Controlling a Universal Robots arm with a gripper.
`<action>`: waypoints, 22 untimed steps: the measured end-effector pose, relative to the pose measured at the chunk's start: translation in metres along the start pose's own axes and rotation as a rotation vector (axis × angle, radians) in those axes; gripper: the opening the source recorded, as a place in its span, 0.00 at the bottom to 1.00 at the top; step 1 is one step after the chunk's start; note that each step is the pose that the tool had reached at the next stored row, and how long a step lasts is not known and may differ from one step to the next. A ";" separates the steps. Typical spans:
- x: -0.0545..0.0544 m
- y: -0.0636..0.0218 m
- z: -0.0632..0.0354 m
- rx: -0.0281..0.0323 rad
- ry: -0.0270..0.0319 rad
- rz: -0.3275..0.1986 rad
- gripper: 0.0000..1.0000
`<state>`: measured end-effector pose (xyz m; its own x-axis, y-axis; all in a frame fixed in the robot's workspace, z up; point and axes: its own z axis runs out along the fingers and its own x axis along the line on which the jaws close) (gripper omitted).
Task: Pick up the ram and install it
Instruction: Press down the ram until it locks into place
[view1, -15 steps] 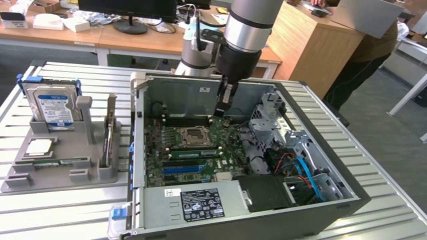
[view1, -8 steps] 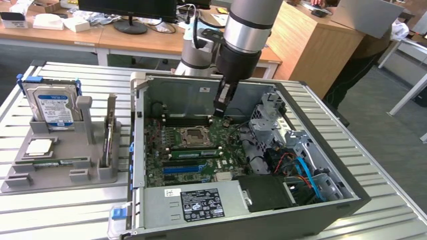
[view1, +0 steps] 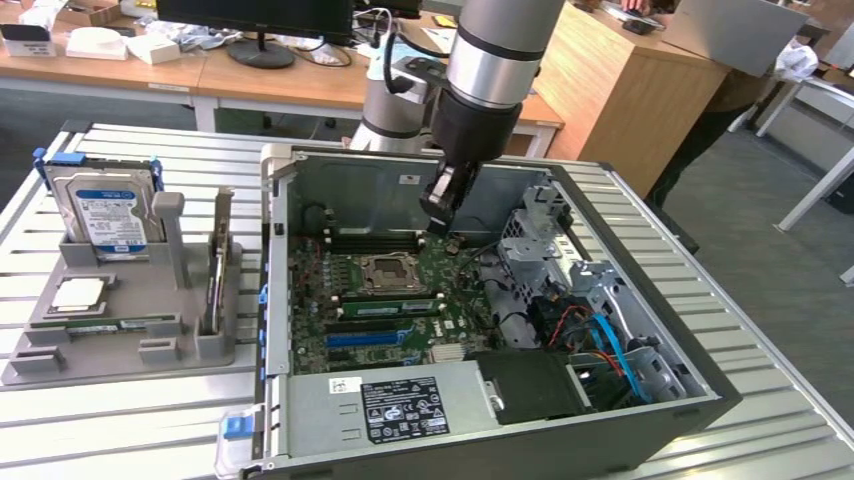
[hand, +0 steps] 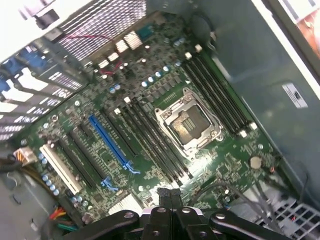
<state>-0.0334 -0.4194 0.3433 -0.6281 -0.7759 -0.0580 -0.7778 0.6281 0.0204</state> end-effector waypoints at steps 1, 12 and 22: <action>0.000 0.0000 0.0003 0.0011 -0.0003 0.019 0.10; 0.000 -0.0001 0.0034 0.0127 -0.0044 0.218 0.10; 0.000 -0.0001 0.0060 0.0232 -0.0081 0.400 0.10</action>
<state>-0.0334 -0.4194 0.3373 -0.8812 -0.4692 -0.0579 -0.4709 0.8820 0.0204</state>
